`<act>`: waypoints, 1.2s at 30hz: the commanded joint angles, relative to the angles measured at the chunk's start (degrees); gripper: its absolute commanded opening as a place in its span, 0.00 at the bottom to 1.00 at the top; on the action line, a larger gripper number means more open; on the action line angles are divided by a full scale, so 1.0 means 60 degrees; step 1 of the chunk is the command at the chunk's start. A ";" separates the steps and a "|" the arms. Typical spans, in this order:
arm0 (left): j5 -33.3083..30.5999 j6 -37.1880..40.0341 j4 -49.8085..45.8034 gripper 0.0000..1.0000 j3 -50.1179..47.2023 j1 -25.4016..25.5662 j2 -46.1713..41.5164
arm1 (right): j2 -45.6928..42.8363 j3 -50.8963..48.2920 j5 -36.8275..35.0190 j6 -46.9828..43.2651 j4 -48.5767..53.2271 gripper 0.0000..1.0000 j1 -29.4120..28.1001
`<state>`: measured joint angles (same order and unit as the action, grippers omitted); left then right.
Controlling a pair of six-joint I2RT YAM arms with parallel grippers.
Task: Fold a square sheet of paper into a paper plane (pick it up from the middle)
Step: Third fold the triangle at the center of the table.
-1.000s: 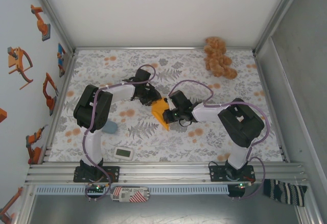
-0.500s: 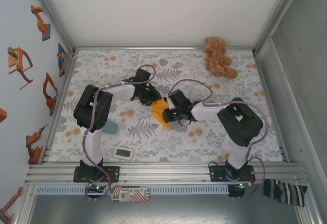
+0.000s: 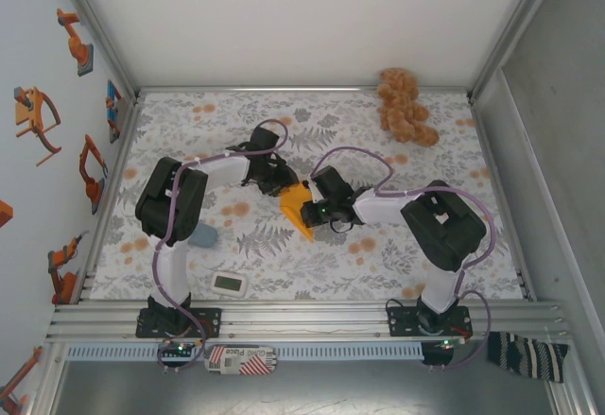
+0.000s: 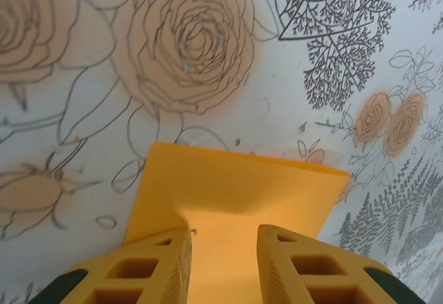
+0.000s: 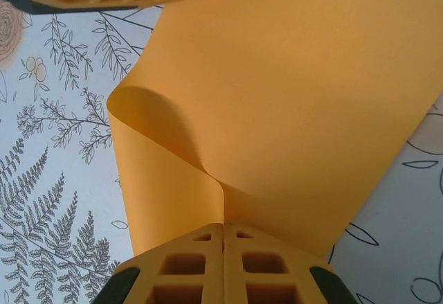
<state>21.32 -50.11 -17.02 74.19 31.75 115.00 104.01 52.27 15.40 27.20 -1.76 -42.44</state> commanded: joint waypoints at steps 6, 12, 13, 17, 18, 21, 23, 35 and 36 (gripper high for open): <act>-0.0573 -0.0268 0.0096 0.34 -0.1245 -0.0153 -0.2269 | 0.0258 0.0103 -0.0192 -0.0095 0.0279 0.00 0.0071; -0.0153 -0.1001 0.1455 0.27 -0.2712 0.0259 -0.3215 | 0.0244 0.0125 -0.0131 -0.0080 0.0249 0.00 0.0085; -0.0211 -0.1061 0.1454 0.26 -0.2812 0.0397 -0.3264 | 0.0249 0.0125 -0.0093 -0.0073 0.0249 0.00 0.0089; -0.0421 -0.1342 0.1689 0.22 -0.3272 0.0794 -0.3389 | 0.0273 0.0137 -0.0061 -0.0071 0.0257 0.00 0.0089; -0.0396 -0.1402 0.1775 0.22 -0.3355 0.0829 -0.3359 | 0.0273 0.0135 -0.0061 -0.0080 0.0249 0.00 0.0100; -0.0109 -0.1622 0.2122 0.19 -0.3537 0.0913 -0.3136 | 0.0312 0.0124 -0.0061 -0.0080 0.0249 0.00 0.0112; 0.0077 -0.1735 0.2350 0.18 -0.3578 0.0948 -0.2985 | 0.0313 0.0135 -0.0061 -0.0077 0.0249 0.00 0.0115; 0.0185 -0.1815 0.2111 0.17 -0.3503 0.1183 -0.2383 | 0.0324 0.0074 -0.0076 -0.0065 0.0220 0.00 0.0115; 0.0182 -0.1801 0.2105 0.17 -0.3503 0.1197 -0.2345 | 0.0323 0.0064 -0.0074 -0.0066 0.0218 0.00 0.0115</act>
<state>21.91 -60.31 -3.66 53.19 38.65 100.07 104.22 52.38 15.84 27.20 -1.93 -42.17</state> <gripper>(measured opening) 0.169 0.049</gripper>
